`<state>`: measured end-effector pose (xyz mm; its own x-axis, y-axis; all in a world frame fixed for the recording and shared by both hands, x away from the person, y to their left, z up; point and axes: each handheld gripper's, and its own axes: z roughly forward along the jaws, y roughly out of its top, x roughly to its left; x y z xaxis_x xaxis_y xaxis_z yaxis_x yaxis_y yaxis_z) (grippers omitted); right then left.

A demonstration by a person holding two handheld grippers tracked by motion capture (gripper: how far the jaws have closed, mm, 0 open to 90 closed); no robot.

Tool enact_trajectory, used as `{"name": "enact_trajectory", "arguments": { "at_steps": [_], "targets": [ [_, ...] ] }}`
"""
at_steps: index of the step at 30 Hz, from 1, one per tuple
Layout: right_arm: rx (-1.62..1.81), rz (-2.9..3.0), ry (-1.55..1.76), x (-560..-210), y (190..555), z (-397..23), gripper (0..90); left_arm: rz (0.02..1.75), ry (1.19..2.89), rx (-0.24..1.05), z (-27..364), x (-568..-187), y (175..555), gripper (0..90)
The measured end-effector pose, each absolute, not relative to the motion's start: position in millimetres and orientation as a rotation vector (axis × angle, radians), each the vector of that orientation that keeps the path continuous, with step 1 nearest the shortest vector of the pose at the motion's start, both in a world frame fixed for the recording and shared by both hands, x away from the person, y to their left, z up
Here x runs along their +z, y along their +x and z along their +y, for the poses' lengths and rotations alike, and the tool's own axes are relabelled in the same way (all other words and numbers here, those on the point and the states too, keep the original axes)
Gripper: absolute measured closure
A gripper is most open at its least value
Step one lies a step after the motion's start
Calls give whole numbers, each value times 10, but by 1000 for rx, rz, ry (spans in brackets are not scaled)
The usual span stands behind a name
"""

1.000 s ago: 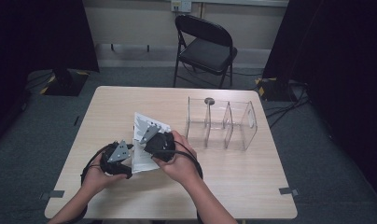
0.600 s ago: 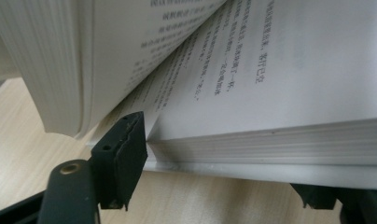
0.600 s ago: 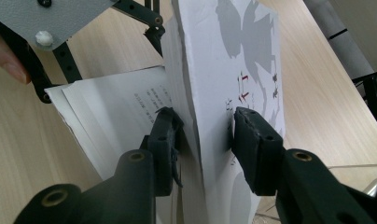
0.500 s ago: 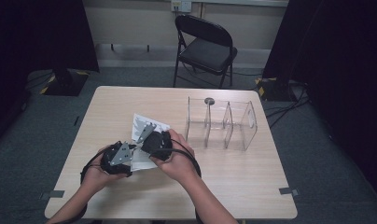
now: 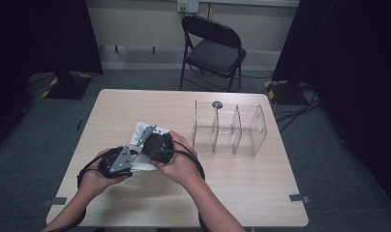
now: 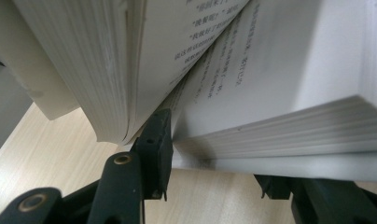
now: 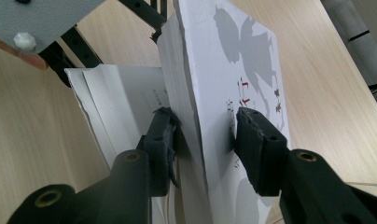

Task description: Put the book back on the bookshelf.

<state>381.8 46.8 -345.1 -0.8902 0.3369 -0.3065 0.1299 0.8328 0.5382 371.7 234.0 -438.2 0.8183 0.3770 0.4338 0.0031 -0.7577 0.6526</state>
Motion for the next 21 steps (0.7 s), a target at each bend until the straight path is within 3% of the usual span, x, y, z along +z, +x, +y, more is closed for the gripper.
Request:
{"name": "enact_trajectory", "arguments": {
  "at_steps": [10,14,21],
  "targets": [
    [808,2657,320,-3460,3778,472,493,316,2349,702,2360,-4281,3691,571],
    [904,2657,327,-3338,3782,408,369,311,2362,696,2365,-4261,3687,579],
    [1041,2605,430,-3210,3787,19,314,322,2373,645,2398,-4180,3678,588]
  ]
}}
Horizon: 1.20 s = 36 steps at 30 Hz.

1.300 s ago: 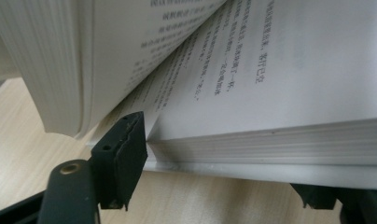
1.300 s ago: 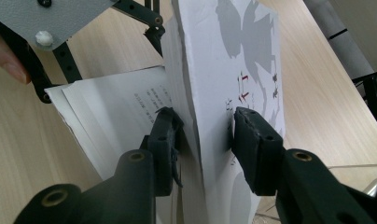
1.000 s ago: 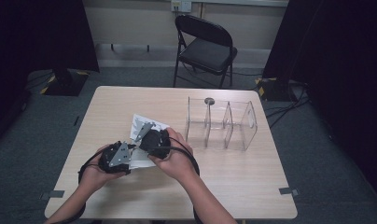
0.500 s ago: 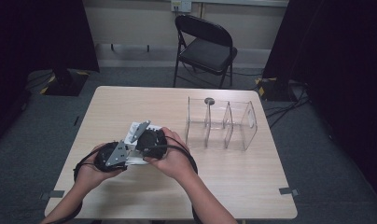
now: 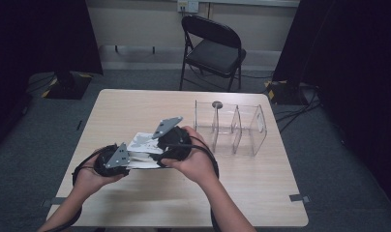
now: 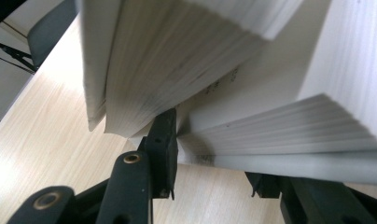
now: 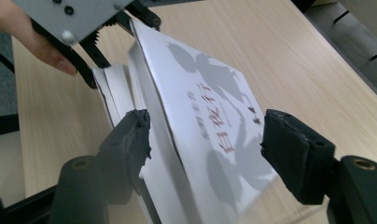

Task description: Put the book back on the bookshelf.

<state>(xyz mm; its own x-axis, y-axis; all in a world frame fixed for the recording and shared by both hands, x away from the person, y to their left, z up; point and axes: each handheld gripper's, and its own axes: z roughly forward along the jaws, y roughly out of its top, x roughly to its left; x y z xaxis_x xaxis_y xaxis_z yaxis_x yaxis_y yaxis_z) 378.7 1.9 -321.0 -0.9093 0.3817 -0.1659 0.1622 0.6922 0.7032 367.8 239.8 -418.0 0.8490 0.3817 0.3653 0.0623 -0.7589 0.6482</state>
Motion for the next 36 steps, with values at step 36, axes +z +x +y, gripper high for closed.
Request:
{"name": "enact_trajectory", "arguments": {
  "at_steps": [36],
  "targets": [
    [1064,2619,797,-4617,3704,-1017,277,405,2520,411,2466,-3638,3859,705]
  ]
}}
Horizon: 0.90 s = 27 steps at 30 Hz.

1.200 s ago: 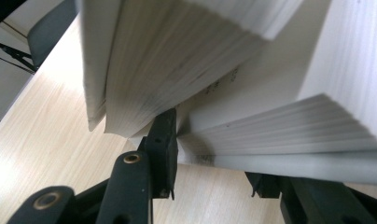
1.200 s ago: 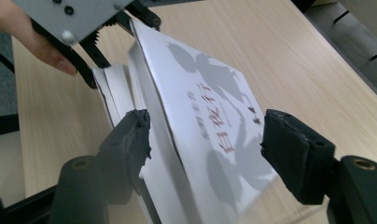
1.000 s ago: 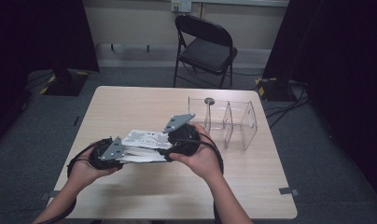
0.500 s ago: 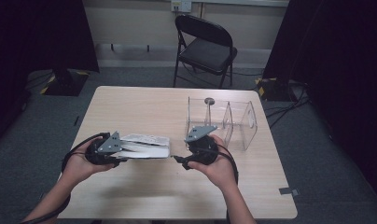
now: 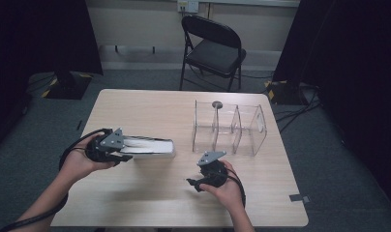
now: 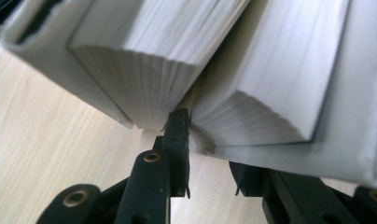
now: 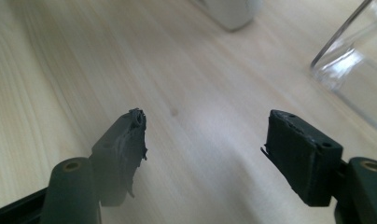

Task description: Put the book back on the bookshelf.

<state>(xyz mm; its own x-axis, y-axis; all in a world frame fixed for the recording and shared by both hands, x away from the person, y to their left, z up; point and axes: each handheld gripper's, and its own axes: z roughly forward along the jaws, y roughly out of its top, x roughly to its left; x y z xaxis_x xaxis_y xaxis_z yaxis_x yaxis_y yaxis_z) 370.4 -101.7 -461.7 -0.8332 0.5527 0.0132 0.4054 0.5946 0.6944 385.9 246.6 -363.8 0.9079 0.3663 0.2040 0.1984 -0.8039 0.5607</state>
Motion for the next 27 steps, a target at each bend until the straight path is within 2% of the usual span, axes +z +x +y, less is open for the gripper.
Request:
{"name": "enact_trajectory", "arguments": {
  "at_steps": [13,17,20,27],
  "targets": [
    [1019,2590,846,-4929,3678,-1094,226,408,2540,382,2458,-3599,3912,713],
    [1043,2577,852,-4950,3671,-1108,201,399,2540,390,2452,-3603,3883,714],
    [1085,2552,835,-4992,3668,-1105,137,389,2550,371,2458,-3586,3858,713],
    [1098,2543,846,-5008,3650,-1094,130,391,2555,371,2475,-3560,3807,723]
  ]
}}
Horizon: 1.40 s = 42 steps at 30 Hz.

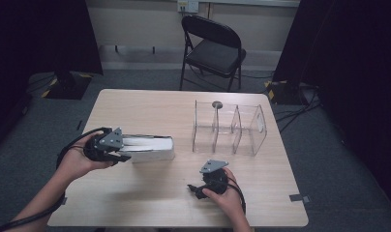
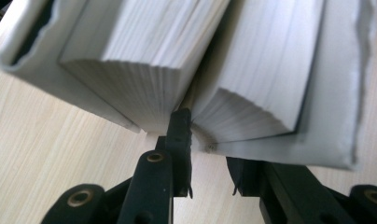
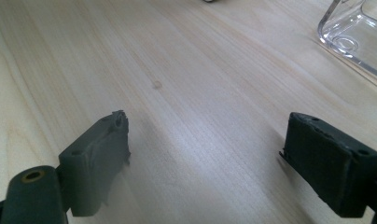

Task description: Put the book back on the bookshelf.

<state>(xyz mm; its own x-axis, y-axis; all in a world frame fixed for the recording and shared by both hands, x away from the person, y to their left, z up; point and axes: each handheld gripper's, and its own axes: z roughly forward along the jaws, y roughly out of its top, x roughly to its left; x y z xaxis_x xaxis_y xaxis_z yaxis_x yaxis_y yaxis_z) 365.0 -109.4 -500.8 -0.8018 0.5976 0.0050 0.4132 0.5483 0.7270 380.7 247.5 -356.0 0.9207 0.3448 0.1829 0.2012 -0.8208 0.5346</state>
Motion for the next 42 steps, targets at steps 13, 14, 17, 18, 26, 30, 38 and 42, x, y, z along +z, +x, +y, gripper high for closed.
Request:
{"name": "enact_trajectory", "arguments": {
  "at_steps": [13,14,17,18,26,30,38,42],
  "targets": [
    [1103,2538,841,-5012,3669,-1092,128,401,2576,347,2483,-3511,3753,731],
    [1103,2538,841,-5012,3669,-1092,128,397,2577,352,2477,-3509,3747,733],
    [1103,2538,843,-5012,3667,-1091,128,378,2591,347,2478,-3494,3761,736],
    [1103,2538,840,-5012,3669,-1092,128,406,2574,345,2474,-3500,3755,735],
    [1104,2537,841,-5012,3669,-1092,128,391,2616,336,2459,-3453,3761,739],
    [1103,2539,840,-5012,3669,-1092,128,394,2614,324,2465,-3443,3755,743],
    [1103,2538,840,-5012,3669,-1092,128,385,2620,296,2476,-3429,3736,745],
    [1104,2537,841,-5012,3669,-1092,128,390,2614,296,2499,-3423,3717,746]
  ]
}}
